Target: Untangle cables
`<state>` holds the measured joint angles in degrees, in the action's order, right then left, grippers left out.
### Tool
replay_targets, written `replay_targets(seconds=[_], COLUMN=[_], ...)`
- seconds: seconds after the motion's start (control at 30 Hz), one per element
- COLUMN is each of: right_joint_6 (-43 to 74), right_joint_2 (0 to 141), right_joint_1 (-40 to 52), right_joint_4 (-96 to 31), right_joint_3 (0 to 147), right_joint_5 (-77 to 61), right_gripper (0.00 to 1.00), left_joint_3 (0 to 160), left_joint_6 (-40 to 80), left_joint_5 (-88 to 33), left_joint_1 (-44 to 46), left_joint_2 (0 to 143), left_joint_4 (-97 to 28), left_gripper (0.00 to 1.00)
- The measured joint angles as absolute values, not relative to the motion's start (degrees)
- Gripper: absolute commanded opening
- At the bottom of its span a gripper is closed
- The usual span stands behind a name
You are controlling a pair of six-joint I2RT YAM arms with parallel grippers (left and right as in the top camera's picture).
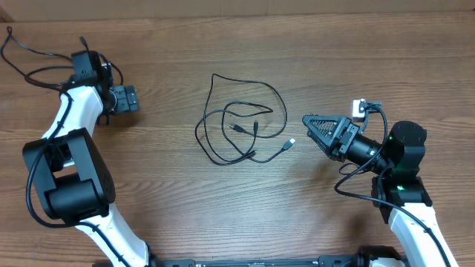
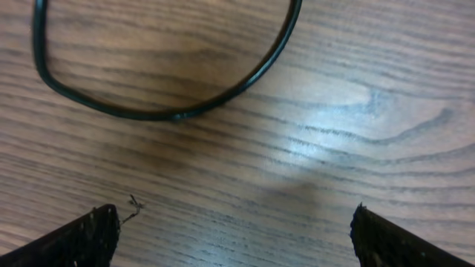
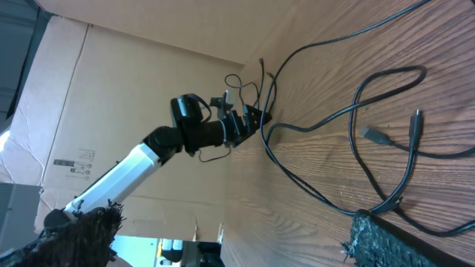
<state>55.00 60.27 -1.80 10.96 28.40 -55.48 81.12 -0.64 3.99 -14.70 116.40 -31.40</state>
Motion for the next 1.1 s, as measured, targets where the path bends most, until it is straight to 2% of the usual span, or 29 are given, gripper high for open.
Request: replay_targets(seconds=[0.63,1.1], right_joint_6=[54.3,54.0], right_joint_2=[60.3,60.3], right_joint_1=[-1.8,-1.8], right_joint_4=[10.2,9.8], right_joint_3=[28.4,28.4], right_joint_5=[-55.4,-55.2], right_gripper=[1.0,1.0], left_joint_3=[73.0,73.7], left_joint_6=[-0.6,-0.2], left_joint_5=[4.1,1.9], left_joint_1=[-14.7,-14.7], left_joint_2=[117.3,126.4], left_joint_4=[-15.4,11.6], left_gripper=[1.0,0.99])
